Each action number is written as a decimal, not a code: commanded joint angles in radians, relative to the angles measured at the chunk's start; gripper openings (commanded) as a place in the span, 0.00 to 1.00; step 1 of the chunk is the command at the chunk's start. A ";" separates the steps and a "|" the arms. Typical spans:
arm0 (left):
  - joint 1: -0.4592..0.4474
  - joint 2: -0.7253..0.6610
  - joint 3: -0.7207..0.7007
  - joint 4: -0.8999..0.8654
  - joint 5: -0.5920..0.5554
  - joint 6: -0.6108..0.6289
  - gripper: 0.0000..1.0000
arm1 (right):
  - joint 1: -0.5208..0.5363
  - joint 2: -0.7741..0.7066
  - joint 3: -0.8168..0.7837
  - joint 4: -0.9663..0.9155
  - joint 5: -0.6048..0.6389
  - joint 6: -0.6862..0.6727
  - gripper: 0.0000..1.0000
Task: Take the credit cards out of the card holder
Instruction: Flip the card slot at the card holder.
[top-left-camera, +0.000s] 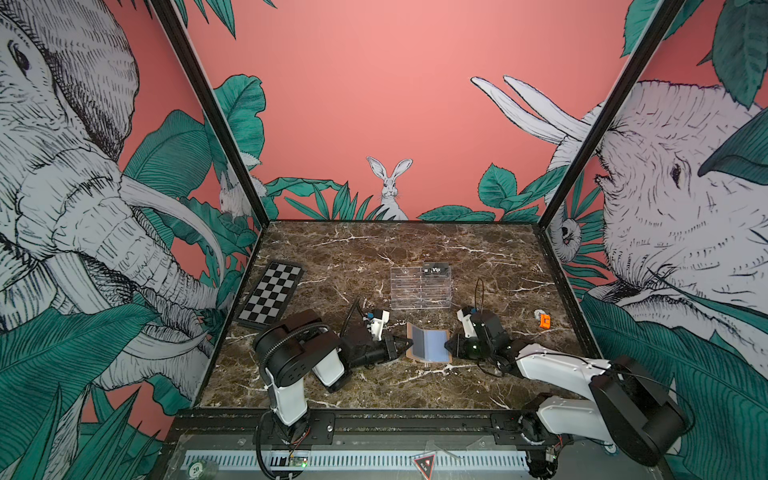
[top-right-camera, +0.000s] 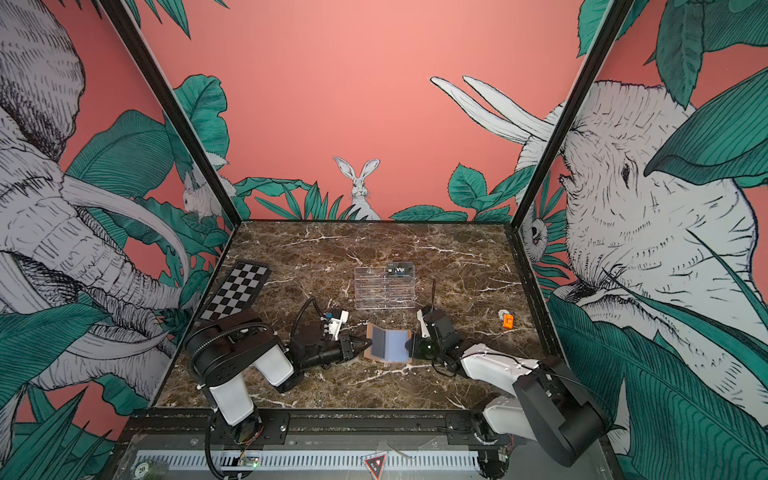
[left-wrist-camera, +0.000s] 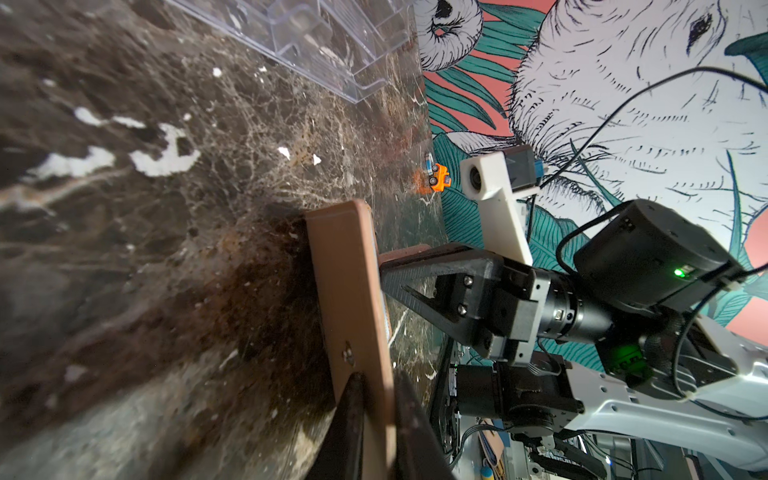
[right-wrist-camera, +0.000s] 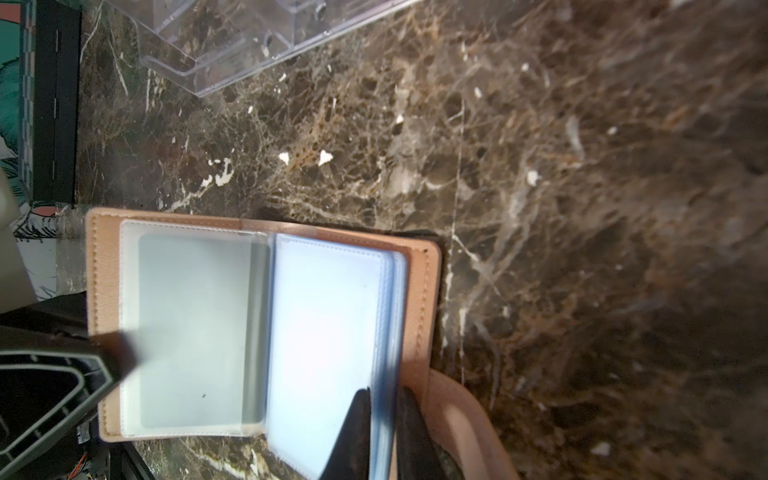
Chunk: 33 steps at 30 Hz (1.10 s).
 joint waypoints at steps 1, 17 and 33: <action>-0.008 -0.009 0.020 0.043 0.006 0.004 0.11 | 0.006 0.028 -0.029 -0.033 0.005 -0.009 0.14; -0.013 -0.005 0.009 0.032 -0.004 0.009 0.00 | 0.006 -0.071 -0.013 -0.122 0.044 -0.025 0.17; -0.013 -0.009 0.018 0.036 0.006 0.007 0.17 | -0.014 -0.127 -0.031 -0.176 0.043 -0.035 0.24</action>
